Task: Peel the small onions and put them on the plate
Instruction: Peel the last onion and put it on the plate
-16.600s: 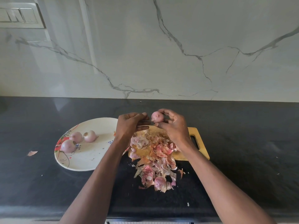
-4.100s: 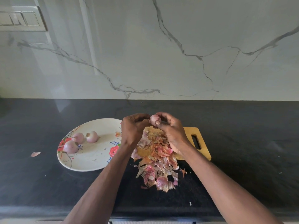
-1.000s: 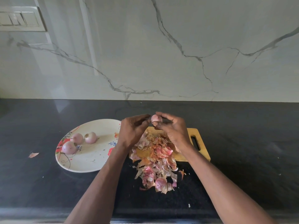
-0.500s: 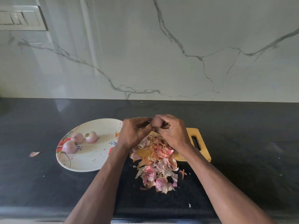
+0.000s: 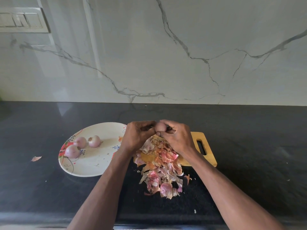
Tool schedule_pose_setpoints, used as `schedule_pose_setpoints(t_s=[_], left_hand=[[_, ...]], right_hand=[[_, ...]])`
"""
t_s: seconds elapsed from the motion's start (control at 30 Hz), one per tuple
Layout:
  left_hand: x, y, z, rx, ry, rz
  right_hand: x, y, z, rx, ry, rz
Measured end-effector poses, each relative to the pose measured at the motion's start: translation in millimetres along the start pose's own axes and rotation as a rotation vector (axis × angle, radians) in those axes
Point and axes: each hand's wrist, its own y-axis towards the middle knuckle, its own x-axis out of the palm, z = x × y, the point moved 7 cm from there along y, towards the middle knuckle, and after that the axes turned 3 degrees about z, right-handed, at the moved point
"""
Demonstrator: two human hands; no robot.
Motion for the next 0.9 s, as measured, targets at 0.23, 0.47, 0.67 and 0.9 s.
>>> schedule_pose_setpoints(t_s=[0.23, 0.47, 0.67, 0.9], left_hand=[[1.9, -1.5, -1.1, -0.034, -0.032, -0.004], [4.8, -2.9, -0.2, -0.1, -0.103, 0.046], [7.1, -4.6, -1.9, -0.161, -0.115, 0.101], [7.4, -7.4, 0.2, -0.216, -0.145, 0.173]], right_hand=[[2.3, -1.7, 0.5, 0.012, -0.001, -0.015], [3.5, -1.1, 3.4, 0.025, 0.005, 0.002], [5.9, -0.6, 4.0, 0.04, 0.026, 0.027], [7.6, -0.5, 6.9, 0.071, 0.064, 0.04]])
